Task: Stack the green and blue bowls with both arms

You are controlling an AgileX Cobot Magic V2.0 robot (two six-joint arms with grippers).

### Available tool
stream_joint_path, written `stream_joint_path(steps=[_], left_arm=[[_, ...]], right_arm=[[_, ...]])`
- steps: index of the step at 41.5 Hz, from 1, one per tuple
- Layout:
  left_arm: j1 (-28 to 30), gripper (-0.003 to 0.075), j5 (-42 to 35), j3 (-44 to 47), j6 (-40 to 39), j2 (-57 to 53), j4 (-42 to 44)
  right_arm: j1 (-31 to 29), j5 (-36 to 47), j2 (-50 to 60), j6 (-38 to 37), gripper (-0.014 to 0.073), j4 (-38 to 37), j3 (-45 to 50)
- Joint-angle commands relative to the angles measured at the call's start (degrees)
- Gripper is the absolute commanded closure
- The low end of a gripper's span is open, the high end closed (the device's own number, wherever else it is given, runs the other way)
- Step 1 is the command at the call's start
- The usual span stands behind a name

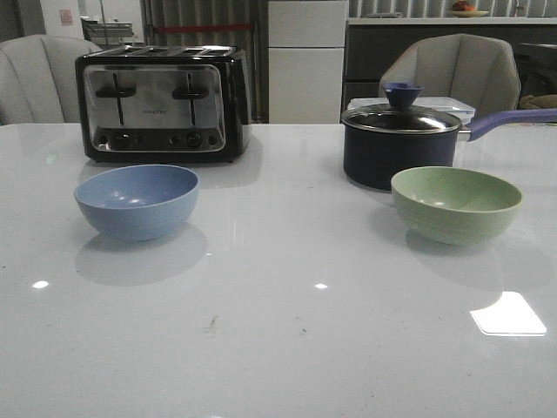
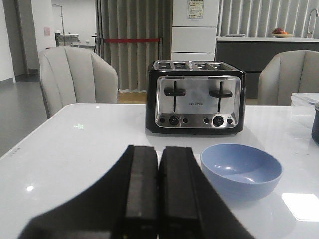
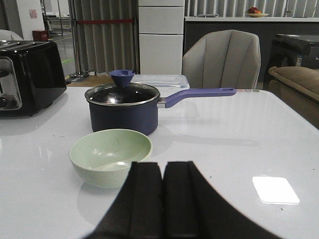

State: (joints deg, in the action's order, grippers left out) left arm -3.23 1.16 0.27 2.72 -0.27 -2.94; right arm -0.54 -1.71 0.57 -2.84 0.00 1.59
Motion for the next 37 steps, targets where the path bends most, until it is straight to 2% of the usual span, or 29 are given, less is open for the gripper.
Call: stream_joint_path(steps=[1, 15, 24, 37], left_arm=[[-0.36, 0.0627, -4.85, 0.13, -0.45, -1.08, -0.36], [-0.36, 0.0627, -10.17, -1.9, -0.45, -1.08, -0.36], [-0.36, 0.0627, 0.34, -16.38, -0.45, 1.26, -0.36], [-0.36, 0.0627, 18.51, -36.39, -0.34, 15.98, -0.21]], right_arm=[[-0.31, 5.43, 1.12, 0.03, 0.0537, -0.64, -0.16], [-0.31, 4.25, 1.12, 0.41, 0.0537, -2.25, -2.65], [-0.31, -5.08, -0.81, 0.41, 0.0537, -2.25, -15.41], [-0.31, -23.81, -15.07, 0.41, 0.0537, -2.25, -34.93]])
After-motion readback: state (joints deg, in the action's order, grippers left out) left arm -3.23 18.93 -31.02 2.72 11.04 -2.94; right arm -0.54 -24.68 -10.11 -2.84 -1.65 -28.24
